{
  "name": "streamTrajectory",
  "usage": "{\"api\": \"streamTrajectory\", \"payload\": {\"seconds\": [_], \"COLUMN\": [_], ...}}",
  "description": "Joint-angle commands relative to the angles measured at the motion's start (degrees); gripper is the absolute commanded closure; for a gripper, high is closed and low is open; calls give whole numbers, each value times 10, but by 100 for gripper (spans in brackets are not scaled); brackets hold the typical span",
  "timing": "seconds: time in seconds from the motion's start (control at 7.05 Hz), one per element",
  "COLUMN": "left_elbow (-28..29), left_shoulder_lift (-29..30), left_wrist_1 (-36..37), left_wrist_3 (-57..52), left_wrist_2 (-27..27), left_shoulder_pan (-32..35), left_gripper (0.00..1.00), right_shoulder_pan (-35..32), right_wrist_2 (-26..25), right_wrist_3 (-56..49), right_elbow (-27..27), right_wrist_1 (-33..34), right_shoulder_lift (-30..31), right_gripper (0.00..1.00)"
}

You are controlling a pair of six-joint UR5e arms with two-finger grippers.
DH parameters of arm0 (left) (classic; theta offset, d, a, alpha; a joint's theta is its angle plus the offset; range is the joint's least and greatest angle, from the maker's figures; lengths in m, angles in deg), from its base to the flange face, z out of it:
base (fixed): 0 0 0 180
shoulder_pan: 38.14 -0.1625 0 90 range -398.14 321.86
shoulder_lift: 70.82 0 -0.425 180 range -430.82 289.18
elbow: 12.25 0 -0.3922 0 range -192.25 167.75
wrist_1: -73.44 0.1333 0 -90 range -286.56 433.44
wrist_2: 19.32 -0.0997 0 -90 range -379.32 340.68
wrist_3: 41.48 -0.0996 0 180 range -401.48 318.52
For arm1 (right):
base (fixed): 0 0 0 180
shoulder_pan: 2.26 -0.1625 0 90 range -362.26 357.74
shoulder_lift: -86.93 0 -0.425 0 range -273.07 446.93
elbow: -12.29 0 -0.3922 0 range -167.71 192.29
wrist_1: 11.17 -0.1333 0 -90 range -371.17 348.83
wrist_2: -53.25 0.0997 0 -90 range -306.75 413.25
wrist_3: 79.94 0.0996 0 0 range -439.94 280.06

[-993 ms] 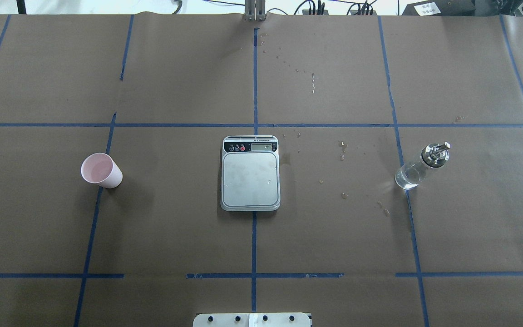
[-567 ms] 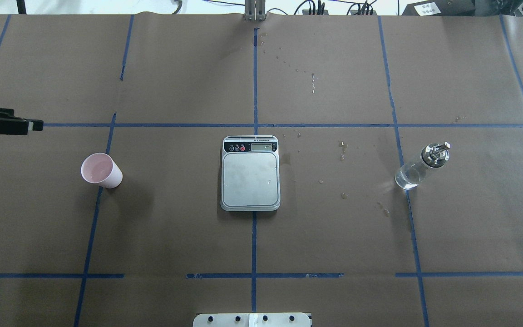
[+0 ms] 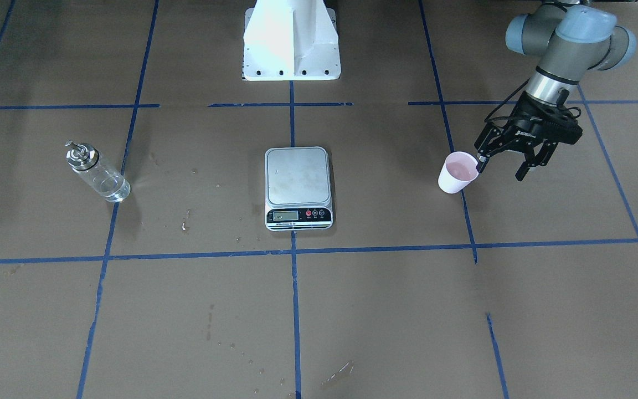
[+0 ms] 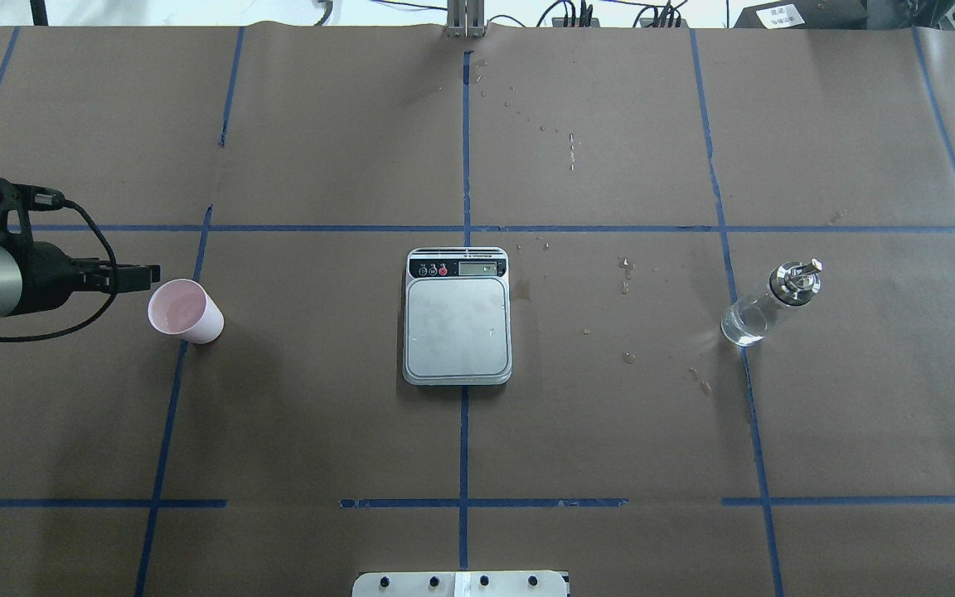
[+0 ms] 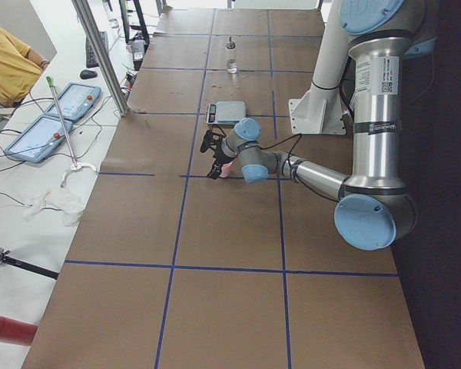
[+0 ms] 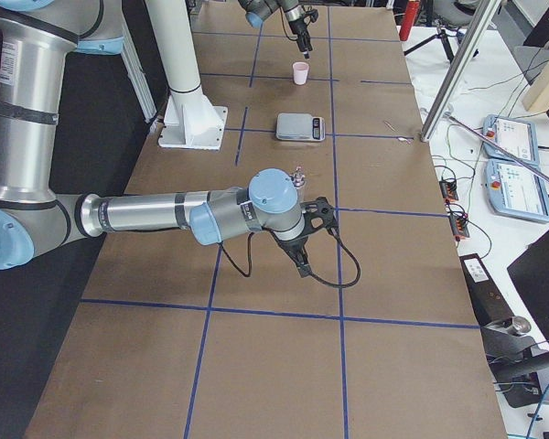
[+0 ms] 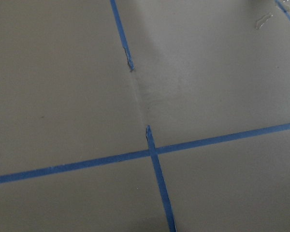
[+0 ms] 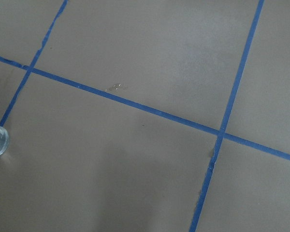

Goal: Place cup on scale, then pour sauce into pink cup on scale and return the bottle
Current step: 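Reach the left gripper to the pink cup and grasp it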

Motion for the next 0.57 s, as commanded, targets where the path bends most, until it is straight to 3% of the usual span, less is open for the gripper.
{"api": "streamTrajectory", "payload": {"seconds": [0.0,0.14,0.28,0.43], "left_elbow": [1,1,1,1], "left_shoulder_lift": [-1,0,0,1], "left_wrist_1": [17,28,29,33], "left_wrist_3": [27,27,27,27], "left_wrist_2": [-38,-42,-42,-41], "left_shoulder_pan": [-45,-54,-54,-54], "left_gripper": [6,17,70,100], "right_shoulder_pan": [0,0,0,0], "right_wrist_2": [0,0,0,0], "right_wrist_3": [0,0,0,-1], "right_elbow": [1,1,2,2], "right_wrist_1": [0,0,0,0], "right_shoulder_lift": [1,1,2,2], "right_gripper": [0,0,0,0]}}
